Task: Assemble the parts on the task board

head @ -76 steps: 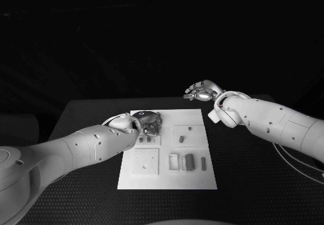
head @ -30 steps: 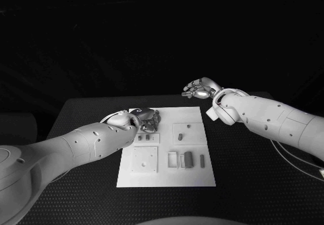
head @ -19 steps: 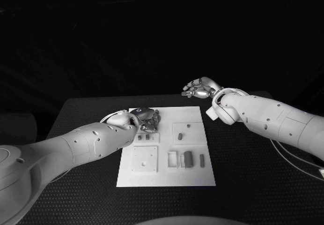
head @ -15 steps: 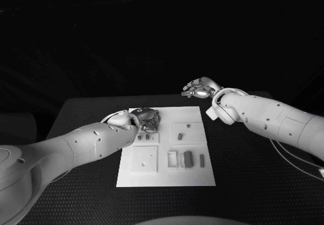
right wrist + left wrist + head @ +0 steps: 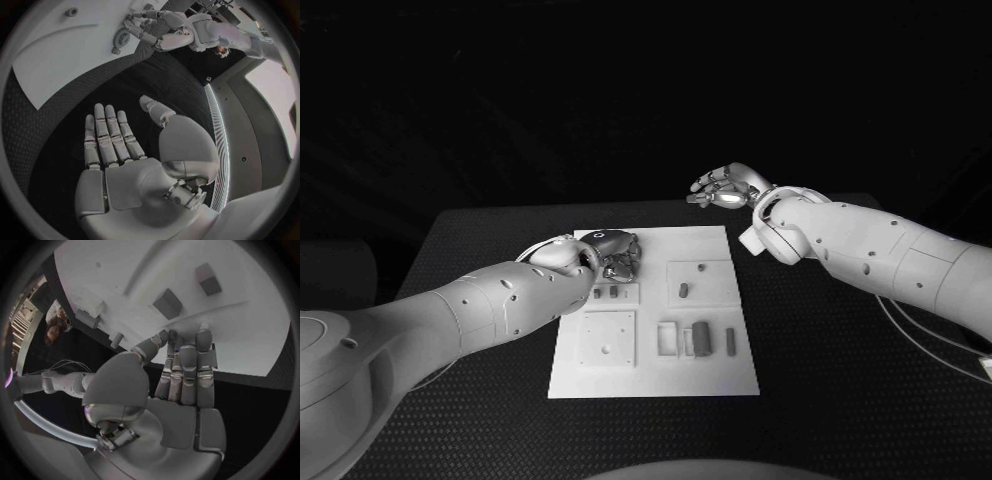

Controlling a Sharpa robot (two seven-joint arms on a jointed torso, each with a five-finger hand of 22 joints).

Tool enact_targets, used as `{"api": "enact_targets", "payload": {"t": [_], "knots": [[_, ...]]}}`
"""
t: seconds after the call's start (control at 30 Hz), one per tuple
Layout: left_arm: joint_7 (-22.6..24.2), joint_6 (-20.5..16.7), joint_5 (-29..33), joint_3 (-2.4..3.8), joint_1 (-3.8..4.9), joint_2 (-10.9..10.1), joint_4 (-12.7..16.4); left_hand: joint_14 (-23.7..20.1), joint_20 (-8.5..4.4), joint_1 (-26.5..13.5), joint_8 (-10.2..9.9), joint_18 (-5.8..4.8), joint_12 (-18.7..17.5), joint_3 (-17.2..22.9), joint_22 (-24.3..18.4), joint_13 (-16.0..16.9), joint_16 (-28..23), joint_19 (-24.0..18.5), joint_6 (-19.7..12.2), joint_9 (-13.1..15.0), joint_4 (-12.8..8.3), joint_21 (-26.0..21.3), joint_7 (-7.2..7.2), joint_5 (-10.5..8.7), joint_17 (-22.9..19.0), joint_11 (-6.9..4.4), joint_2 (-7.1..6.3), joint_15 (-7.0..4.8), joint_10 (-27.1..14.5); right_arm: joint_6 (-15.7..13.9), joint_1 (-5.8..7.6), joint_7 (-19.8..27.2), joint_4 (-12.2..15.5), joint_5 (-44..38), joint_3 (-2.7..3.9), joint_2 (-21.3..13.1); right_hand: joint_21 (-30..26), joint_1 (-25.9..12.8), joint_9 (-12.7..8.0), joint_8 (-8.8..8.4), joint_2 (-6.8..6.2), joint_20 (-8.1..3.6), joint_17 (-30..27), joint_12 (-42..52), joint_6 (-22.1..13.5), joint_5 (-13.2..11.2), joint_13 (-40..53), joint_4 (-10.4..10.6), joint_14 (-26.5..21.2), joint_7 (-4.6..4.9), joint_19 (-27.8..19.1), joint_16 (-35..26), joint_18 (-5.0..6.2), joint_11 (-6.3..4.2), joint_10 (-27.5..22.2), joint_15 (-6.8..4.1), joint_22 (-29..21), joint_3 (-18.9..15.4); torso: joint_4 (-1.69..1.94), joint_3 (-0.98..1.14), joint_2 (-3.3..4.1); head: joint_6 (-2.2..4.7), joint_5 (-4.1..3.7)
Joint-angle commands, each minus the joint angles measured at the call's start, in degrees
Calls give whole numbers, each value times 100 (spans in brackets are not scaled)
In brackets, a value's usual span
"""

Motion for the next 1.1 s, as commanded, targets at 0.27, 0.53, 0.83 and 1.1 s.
{"api": "enact_targets", "payload": {"t": [0.27,0.53,0.83,1.1], "knots": [[-131,454,-148,-70,-137,-3,-46,44,-81,151,53,409,13,102,118,29,24,43,85,6,-9,-2,-13,5,-26,-25,20,-55,105,36,0,68,9,-8,2,-6,-28,32,-13,40,25,3,-9,-32,-42,-24,-5,3,-10,182,-34,-5,-76,-9,41,34,11,-47,4,-3,-4,-6,-13],[-28,227,-194,-70,-138,-11,-69,205,-165,379,202,380,92,281,108,130,5,203,356,55,-8,6,-124,-54,-79,-150,55,-178,417,34,0,70,13,-5,2,-4,-28,30,-15,42,25,3,-11,-34,-42,-24,-5,5,-9,182,-35,-4,-76,-9,42,34,13,-48,3,-7,-2,-4,-8],[295,-362,138,-67,-147,-59,-53,383,-246,450,248,353,119,336,87,232,-39,366,455,85,-8,0,-170,-7,-104,-234,-17,-264,619,34,0,73,16,-2,2,-4,-28,29,-18,43,26,3,-14,-35,-42,-24,-5,6,-9,182,-35,-3,-76,-9,43,34,15,-48,3,-4,-1,5,-2],[373,-515,431,-36,-147,-124,-2,435,-271,430,278,337,116,349,76,270,-78,415,520,103,-6,-23,-201,2,-101,-258,8,-288,676,36,0,74,17,-1,2,-5,-28,29,-21,45,26,2,-16,-37,-43,-24,-5,7,-10,182,-35,-2,-77,-9,44,33,17,-49,2,-1,-2,20,-1]]}}
